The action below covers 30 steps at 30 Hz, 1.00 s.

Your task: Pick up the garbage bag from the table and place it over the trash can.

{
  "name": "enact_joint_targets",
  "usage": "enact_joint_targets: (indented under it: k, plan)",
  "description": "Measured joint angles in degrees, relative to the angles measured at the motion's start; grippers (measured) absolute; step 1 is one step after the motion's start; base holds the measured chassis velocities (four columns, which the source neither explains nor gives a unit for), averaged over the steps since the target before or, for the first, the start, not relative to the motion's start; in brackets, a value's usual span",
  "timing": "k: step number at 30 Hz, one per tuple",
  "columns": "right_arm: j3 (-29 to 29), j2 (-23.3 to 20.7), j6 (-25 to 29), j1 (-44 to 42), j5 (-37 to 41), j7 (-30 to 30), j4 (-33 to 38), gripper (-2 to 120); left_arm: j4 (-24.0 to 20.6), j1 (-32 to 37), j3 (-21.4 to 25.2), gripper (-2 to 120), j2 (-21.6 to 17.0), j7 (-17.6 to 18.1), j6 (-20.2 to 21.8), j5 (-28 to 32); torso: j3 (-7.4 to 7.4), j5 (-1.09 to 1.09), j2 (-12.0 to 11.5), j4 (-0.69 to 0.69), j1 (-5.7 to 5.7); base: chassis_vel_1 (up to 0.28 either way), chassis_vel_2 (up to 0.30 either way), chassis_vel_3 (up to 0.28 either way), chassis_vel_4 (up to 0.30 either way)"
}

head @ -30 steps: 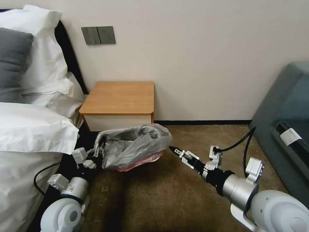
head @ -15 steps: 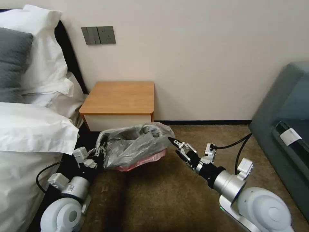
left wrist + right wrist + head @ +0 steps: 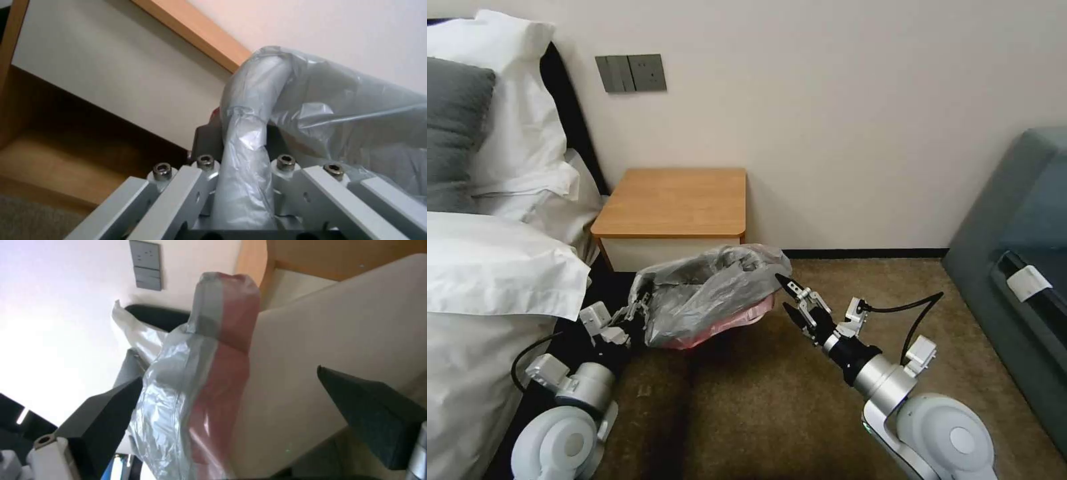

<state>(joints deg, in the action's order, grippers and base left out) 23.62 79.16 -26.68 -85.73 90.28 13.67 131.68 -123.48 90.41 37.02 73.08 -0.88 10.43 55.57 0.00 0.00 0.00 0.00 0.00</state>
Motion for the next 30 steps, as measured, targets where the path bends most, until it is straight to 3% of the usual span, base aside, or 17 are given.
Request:
enact_joint_targets:
  k: [8,11,15,18,21,23,30]
  plan:
    - [0.21,-0.51,0.27,-0.06,-0.14,-0.76,0.0,94,0.1,-0.27,-0.03,9,-0.06,0.01,0.23,0.0,0.0,0.0,0.0,0.0,0.0,0.0,0.0,0.0,0.0]
    - [0.26,-0.65,0.7,0.16,-0.2,-0.94,0.04,80,0.5,-0.34,-0.05,9,-0.12,0.0,0.28,-0.16,0.0,0.0,0.0,0.0,0.0,0.0,0.0,0.0,0.0]
    - [0.16,-0.63,0.72,0.36,-0.2,-0.99,0.05,70,0.66,-0.47,-0.11,9,-0.16,-0.06,0.29,-0.2,0.0,0.0,0.0,0.0,0.0,0.0,0.0,0.0,0.0]
    - [0.11,-0.72,0.73,0.59,-0.33,-1.0,0.0,54,0.96,-0.88,-0.16,9,-0.21,-0.13,0.31,-0.22,0.0,0.0,0.0,0.0,0.0,0.0,0.0,0.0,0.0]
    - [0.1,-0.88,0.73,0.7,-0.52,-1.0,-0.06,48,1.06,-0.99,-0.19,9,-0.22,-0.14,0.34,-0.22,0.0,0.0,0.0,-0.01,0.0,0.0,0.0,0.0,0.0]
    - [0.09,-1.08,0.75,0.8,-0.82,-0.99,-0.09,37,1.28,-1.1,-0.21,9,-0.23,-0.17,0.36,-0.29,0.0,0.0,0.0,0.0,0.0,0.0,0.0,0.0,0.0]
    - [-0.23,-1.13,0.79,0.64,-1.77,-0.9,0.35,13,1.76,-1.49,-0.29,9,-0.33,-0.17,0.37,-0.7,0.0,0.0,0.0,-0.01,0.0,0.0,0.0,0.0,0.0]
